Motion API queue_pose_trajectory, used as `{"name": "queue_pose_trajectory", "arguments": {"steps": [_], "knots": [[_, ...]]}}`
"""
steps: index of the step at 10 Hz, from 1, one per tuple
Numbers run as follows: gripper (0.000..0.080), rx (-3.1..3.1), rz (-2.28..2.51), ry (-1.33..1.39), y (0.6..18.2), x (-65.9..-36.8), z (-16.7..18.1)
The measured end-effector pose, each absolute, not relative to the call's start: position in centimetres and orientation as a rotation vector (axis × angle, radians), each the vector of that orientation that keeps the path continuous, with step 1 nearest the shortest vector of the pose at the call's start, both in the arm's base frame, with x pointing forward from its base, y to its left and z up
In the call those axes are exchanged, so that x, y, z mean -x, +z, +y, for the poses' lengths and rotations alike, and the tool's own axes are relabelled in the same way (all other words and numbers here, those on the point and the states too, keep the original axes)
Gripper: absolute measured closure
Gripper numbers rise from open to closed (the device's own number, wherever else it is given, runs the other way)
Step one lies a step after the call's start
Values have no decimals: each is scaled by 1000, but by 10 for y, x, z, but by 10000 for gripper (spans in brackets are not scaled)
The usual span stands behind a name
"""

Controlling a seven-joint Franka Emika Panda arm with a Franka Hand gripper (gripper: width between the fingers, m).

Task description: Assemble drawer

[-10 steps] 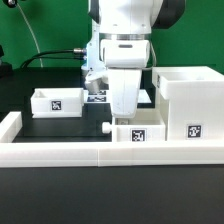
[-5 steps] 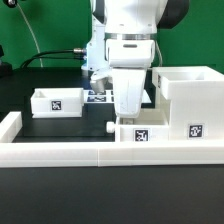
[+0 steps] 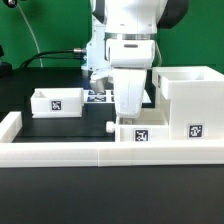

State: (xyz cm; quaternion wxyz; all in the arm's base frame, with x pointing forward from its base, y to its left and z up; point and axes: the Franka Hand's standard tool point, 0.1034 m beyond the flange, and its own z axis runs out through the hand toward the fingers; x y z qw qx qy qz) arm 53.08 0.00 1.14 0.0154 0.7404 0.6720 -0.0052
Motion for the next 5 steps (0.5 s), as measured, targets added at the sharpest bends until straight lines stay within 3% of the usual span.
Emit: {"name": "queue_pose_trajectory", "arguments": {"steps": [5], "knots": [[757, -2306, 2094, -22, 11, -530, 1]]}}
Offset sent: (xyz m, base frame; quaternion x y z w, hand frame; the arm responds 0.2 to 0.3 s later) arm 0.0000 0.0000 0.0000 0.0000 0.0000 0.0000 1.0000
